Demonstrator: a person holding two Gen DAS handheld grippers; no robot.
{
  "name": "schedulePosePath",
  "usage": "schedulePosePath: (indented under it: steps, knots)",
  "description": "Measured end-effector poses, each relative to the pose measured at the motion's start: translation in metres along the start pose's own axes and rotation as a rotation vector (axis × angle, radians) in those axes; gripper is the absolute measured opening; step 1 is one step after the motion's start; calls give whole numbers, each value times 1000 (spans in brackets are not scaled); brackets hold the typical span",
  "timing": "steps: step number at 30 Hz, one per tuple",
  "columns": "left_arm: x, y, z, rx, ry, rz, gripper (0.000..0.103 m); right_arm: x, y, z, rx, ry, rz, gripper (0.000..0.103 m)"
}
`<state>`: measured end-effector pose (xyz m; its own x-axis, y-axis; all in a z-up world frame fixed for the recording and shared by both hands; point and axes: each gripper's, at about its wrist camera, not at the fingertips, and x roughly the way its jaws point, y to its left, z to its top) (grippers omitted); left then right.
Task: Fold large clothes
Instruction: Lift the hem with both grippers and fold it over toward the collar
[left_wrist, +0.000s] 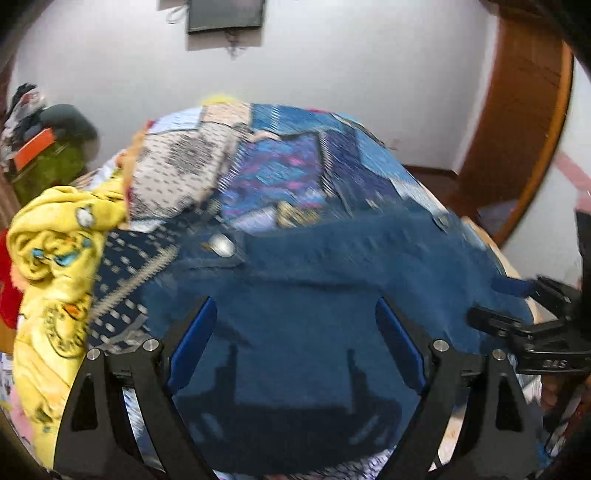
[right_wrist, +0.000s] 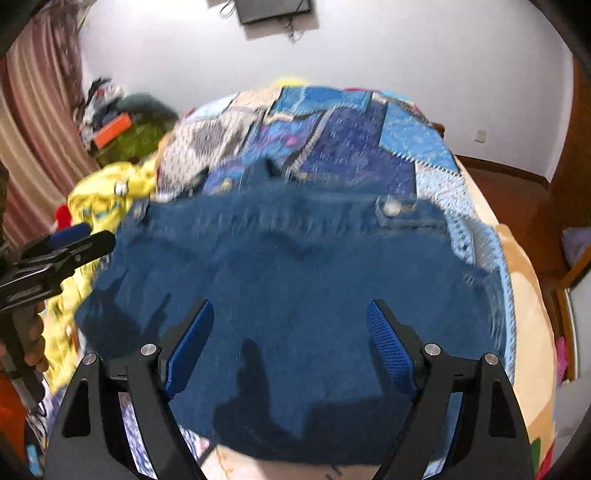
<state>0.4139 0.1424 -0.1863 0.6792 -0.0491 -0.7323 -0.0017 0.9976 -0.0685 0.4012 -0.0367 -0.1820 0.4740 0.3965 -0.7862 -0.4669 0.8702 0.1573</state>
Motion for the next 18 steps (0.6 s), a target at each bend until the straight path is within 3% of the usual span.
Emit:
schedulePosePath:
  steps: [8, 12, 18]
  knots:
    - [37, -8, -52, -12, 148, 40, 88, 17, -29, -29, 8, 141, -100, 83]
    - [29, 12, -69, -42, 137, 93, 88, -2, -52, -40, 45, 111, -63, 83]
    - [0, 44, -81, -91, 109, 176, 88, -24, -68, -52, 64, 80, -173, 83]
